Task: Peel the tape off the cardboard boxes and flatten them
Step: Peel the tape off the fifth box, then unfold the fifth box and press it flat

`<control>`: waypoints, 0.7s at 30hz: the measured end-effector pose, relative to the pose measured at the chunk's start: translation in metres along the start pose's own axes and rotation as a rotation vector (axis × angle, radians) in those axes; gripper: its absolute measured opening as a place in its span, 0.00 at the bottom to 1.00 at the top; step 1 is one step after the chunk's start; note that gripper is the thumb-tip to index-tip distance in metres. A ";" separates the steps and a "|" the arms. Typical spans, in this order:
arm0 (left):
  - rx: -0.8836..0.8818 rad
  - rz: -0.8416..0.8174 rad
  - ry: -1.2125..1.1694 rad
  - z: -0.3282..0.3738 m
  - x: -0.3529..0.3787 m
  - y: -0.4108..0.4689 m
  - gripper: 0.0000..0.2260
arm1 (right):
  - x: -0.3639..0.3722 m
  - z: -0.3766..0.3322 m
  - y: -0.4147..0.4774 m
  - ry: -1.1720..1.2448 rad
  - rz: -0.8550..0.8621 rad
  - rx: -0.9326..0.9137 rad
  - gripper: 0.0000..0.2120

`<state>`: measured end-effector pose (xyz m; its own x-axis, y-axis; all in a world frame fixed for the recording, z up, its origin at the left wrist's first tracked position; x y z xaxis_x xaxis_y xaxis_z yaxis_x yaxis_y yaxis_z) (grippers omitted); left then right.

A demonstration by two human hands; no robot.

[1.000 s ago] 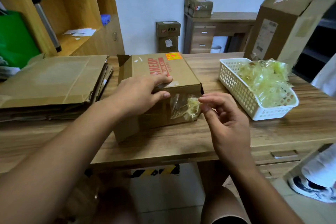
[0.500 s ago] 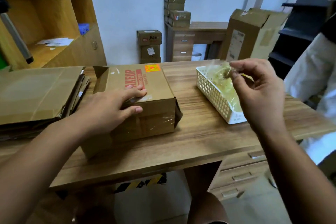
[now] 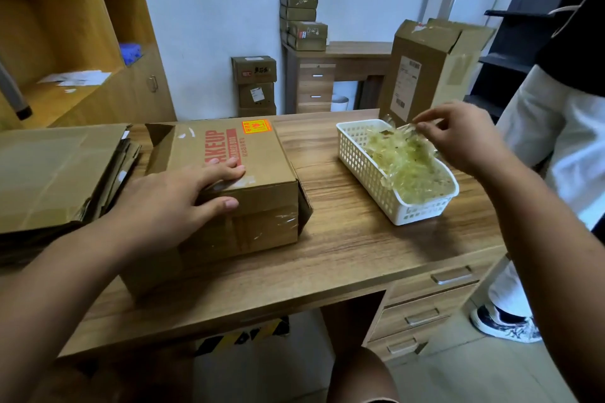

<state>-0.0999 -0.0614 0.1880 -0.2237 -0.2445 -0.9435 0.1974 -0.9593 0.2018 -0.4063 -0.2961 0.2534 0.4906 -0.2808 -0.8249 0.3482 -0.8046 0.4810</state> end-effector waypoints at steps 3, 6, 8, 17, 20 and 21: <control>0.000 0.001 0.007 -0.002 0.002 0.001 0.30 | 0.012 0.010 -0.006 -0.006 -0.021 0.011 0.07; 0.005 0.005 0.001 -0.002 0.002 0.002 0.27 | 0.021 0.014 -0.008 -0.020 -0.043 0.020 0.06; 0.014 0.006 -0.008 -0.002 0.002 0.002 0.26 | 0.027 0.016 -0.008 -0.046 -0.077 0.020 0.06; 0.037 0.016 -0.025 0.000 -0.001 0.000 0.25 | 0.036 0.018 -0.015 -0.067 -0.135 0.038 0.06; 0.044 0.009 -0.023 0.003 -0.001 -0.002 0.27 | 0.027 0.018 -0.016 -0.049 -0.077 0.042 0.06; 0.043 0.006 -0.026 0.003 -0.001 -0.002 0.27 | 0.024 0.017 -0.017 -0.032 -0.048 0.040 0.06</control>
<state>-0.1030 -0.0595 0.1894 -0.2477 -0.2531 -0.9352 0.1577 -0.9629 0.2188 -0.4139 -0.2977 0.2207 0.4480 -0.2573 -0.8562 0.3385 -0.8376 0.4288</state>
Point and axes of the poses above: each hand's wrist, its own y-axis towards the middle knuckle, its own x-axis out of the palm, z = x × y, the point moved 10 cm from there along y, towards the middle knuckle, and after that the axes turned 5 degrees about -y, right-handed, at the moved point
